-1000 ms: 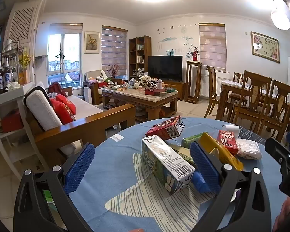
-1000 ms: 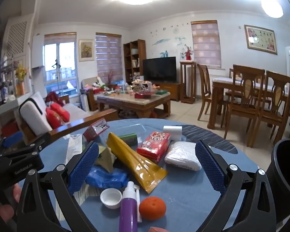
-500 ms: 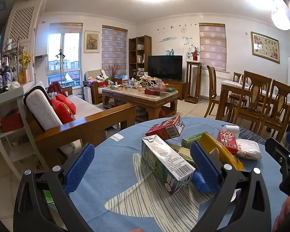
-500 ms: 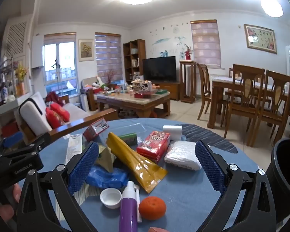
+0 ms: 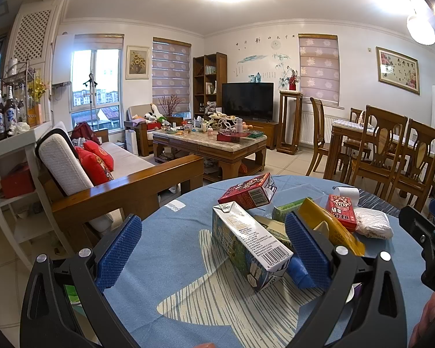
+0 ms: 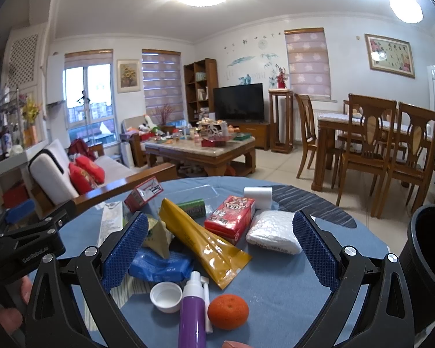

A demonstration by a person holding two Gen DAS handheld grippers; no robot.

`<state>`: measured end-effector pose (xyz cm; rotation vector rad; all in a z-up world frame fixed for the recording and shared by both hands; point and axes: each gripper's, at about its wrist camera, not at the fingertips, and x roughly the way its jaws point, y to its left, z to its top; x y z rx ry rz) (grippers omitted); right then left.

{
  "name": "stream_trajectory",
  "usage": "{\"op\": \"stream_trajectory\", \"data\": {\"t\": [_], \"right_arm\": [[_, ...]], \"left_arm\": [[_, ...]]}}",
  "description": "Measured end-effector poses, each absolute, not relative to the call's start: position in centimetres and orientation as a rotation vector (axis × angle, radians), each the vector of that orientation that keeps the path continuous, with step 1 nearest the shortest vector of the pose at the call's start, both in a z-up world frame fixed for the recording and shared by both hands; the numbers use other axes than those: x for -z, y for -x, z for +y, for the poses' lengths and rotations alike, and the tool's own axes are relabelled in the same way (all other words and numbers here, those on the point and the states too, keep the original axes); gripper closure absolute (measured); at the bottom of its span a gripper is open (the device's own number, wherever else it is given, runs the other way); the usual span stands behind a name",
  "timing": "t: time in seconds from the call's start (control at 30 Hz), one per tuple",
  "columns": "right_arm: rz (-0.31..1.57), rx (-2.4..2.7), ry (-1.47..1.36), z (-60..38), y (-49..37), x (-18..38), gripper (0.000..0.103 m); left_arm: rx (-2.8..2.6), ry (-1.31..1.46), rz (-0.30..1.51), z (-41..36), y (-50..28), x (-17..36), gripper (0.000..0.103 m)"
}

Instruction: Collect trash

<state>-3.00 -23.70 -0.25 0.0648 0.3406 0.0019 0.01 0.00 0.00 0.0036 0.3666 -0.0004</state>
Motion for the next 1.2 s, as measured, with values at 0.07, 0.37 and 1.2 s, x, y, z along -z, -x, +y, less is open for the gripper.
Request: {"op": "stream_trajectory", "data": {"t": [0.07,0.37,1.2], "right_arm": [[0.341,-0.002,-0.068,-23.69,3.01,0.25,0.005],[0.343,-0.003,-0.08,-24.09,2.87,0.42,0.005],[0.347,-0.005,-0.09,-24.24,2.82,0.36,0.005]], "left_arm": [[0.0,-0.004,0.367,-0.01,-0.01,0.01,0.005],[0.0,-0.004,0.367,-0.01,-0.02,0.01,0.005],[0.0,-0.005,0.368,-0.01,-0.02,0.01,0.005]]}}
